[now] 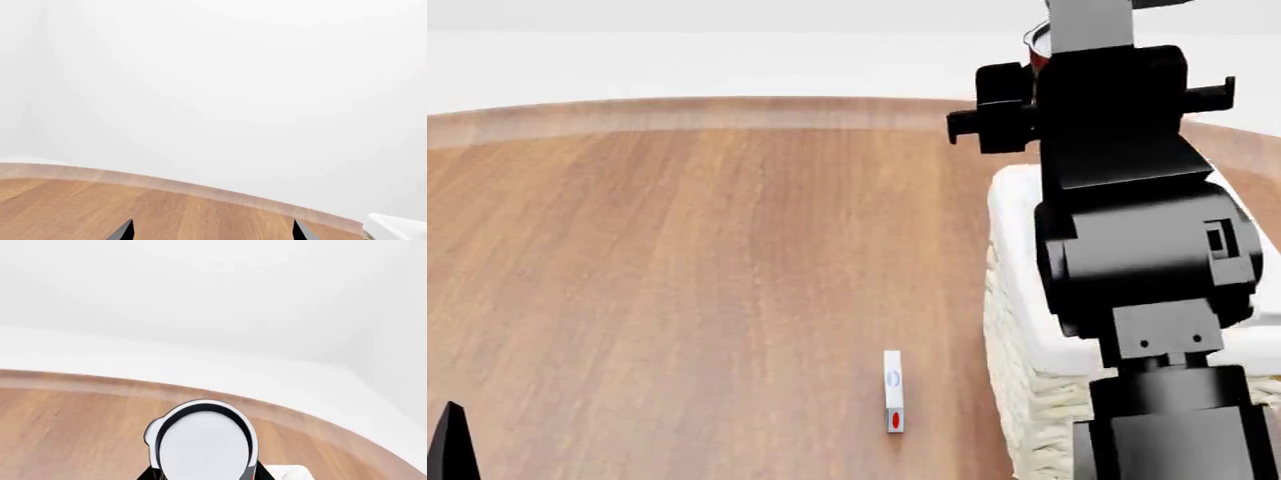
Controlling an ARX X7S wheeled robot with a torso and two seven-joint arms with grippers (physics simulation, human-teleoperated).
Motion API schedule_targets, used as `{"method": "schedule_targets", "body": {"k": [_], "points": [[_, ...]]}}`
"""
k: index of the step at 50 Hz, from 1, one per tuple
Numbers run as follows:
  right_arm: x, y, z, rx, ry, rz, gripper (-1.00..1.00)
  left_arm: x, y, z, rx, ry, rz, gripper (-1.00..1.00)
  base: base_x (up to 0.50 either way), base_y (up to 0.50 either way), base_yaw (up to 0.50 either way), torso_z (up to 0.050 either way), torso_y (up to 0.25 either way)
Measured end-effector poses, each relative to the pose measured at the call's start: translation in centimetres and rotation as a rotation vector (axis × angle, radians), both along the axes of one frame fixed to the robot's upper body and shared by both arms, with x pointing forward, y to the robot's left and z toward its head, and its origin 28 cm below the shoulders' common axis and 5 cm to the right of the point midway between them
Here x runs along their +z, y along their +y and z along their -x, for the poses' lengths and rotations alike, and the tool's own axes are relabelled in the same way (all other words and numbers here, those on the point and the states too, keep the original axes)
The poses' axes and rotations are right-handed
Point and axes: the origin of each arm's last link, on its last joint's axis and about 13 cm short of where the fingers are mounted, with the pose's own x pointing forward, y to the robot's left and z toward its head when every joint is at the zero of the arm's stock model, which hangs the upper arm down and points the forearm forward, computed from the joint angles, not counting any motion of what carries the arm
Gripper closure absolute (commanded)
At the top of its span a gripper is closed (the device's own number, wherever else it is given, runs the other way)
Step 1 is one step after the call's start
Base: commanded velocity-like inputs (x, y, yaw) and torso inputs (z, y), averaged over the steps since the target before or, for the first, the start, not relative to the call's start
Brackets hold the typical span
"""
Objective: Pick up the tomato sauce, and put it in the basket.
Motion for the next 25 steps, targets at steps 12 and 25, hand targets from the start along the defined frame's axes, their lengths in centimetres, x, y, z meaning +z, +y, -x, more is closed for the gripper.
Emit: {"method": "schedule_targets", "body": {"k": [12,25], "points": [[0.4,-2.0,-1.8,-0.073,0.079,-0.044,1.00,0.0,-0.1,0.0,-0.001,0.000,-0.001,-1.00,0.00,0.00,0.00,0.000,0.001],[-0.7,-3.6,-1.5,-0.108,0.192,-0.113,1.00,0.0,-0.1,0.2,-0.002,-0.002,0.002,-1.00,0.00,0.00,0.00,0.000,0.000]]}}
